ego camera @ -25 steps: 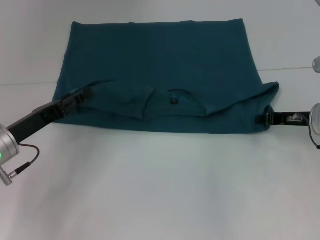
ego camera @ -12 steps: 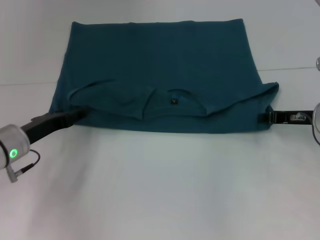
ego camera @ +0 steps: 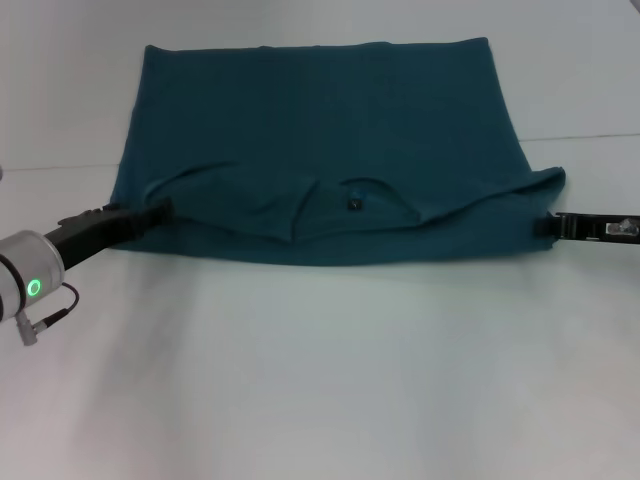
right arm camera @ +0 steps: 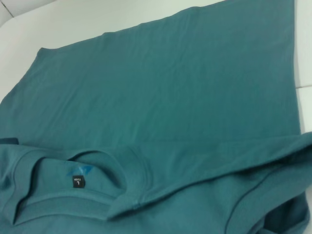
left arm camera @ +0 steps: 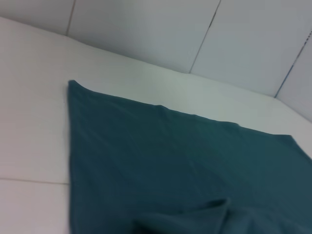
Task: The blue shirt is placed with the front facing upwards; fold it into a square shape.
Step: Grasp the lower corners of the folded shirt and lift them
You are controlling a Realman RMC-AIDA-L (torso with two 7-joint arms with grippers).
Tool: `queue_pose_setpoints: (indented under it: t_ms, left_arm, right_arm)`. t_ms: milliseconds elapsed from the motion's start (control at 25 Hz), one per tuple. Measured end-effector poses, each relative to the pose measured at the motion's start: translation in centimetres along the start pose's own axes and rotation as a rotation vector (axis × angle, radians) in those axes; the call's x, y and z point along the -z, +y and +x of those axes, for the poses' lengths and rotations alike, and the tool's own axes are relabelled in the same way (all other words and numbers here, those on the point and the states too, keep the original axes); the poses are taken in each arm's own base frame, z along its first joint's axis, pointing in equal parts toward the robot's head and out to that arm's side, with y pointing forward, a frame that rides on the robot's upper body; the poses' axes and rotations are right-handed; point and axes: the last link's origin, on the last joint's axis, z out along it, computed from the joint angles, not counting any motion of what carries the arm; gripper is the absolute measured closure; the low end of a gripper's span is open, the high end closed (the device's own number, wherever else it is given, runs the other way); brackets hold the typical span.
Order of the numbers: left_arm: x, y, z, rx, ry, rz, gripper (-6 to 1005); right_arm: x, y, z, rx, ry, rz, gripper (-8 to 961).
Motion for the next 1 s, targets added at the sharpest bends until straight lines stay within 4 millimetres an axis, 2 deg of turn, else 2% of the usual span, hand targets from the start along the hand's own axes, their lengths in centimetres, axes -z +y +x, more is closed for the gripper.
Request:
queue_pose_setpoints:
  t_ms: [480, 600, 1000]
  left_arm:
    - [-0.3, 0.5, -0.5, -0.052, -0.033, -0.009, 211]
    - [-0.2, 0.5, -1.2, -0.084, -0.066, -0.011, 212]
    - [0.0, 0.6, -1.5, -0.085, -0.076, -0.032, 218]
  right_arm:
    - [2.2, -2.4, -0.1, -0.051, -0.028, 0.015, 921]
    - [2.4, -2.5, -0.1, -0.053, -0.031, 0.016, 922]
    - [2.5, -2.6, -0.4, -0.056, -0.042, 0.017, 922]
